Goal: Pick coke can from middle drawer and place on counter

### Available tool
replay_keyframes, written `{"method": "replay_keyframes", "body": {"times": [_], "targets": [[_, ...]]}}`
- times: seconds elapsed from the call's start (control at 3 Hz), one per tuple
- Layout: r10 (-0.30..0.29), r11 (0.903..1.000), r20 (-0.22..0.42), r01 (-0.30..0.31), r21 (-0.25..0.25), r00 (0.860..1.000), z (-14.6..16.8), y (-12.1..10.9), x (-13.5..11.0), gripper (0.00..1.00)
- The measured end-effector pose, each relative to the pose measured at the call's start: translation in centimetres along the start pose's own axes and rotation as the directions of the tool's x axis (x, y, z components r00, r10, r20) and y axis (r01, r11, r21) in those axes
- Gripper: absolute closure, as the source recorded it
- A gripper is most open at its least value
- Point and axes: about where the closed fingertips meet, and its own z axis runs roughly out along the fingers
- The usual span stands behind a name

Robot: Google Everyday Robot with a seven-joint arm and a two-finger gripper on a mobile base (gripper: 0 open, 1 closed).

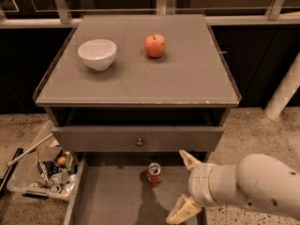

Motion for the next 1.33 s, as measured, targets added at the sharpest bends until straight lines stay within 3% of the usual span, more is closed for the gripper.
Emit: {"method": "replay_keyframes", "body": {"times": [0.67,1.33], "targets": [[0.069,0.9961,0.109,-0.075,0.048,0.992,8.6,-2.2,4.0,0.00],[0.097,0.9946,0.208,-0.103,0.016,0.973,14.6,-2.5,5.8,0.00]]}}
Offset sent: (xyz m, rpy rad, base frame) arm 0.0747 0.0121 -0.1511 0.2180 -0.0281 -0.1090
